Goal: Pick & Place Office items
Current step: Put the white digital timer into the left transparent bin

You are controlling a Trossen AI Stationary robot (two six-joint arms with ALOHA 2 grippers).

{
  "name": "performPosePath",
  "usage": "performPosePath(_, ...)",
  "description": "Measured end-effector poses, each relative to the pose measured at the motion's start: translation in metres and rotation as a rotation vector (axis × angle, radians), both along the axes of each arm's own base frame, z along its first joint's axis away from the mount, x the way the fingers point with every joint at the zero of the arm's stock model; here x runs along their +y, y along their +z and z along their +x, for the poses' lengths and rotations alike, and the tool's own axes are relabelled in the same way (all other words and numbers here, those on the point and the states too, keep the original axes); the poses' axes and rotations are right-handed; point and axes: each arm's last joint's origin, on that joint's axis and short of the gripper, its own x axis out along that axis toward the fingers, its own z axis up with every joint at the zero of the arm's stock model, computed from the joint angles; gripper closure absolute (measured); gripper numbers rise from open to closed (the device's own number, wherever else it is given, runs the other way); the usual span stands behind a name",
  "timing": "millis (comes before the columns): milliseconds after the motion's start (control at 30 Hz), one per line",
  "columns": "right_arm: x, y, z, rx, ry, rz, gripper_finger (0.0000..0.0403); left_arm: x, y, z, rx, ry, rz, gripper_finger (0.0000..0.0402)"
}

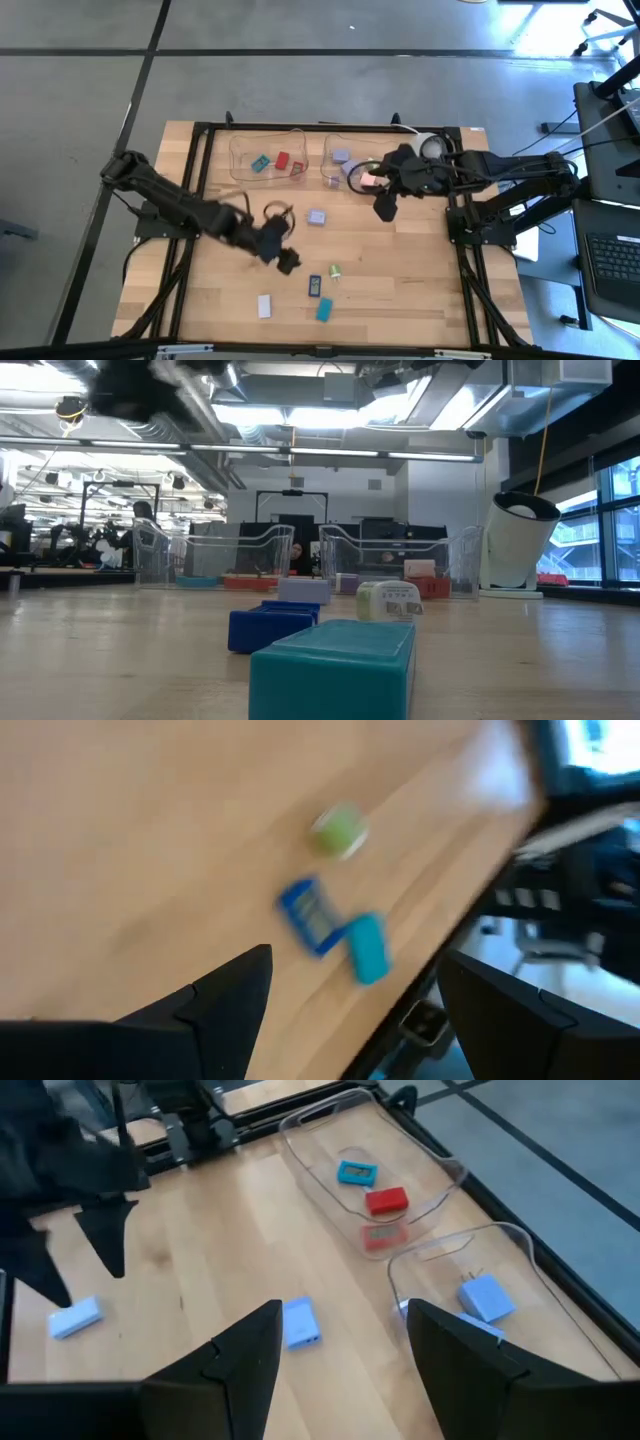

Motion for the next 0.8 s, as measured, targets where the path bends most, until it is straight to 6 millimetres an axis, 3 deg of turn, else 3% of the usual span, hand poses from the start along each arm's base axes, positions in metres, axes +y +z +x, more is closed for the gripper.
performPosePath(200, 0.012, 0.0, -0.002, -0.001, 0.044, -0.003, 0.0186, -0.046, -0.042, -0.008, 0.199, 0.185, -0.104, 0.0123)
performPosePath(400, 0.02, 0.0, -0.004, -0.009, 0.052, 0.005, 0.0186, -0.078, -0.081, -0.014, 0.366, 0.296, -0.183, 0.0123)
performPosePath(567, 0.024, 0.0, -0.005, -0.011, 0.061, 0.002, 0.0186, -0.091, -0.101, -0.018, 0.465, 0.352, -0.216, 0.0123)
performPosePath(800, 0.029, 0.0, -0.006, -0.016, 0.069, 0.018, 0.0186, -0.097, -0.115, -0.021, 0.525, 0.416, -0.226, 0.0123)
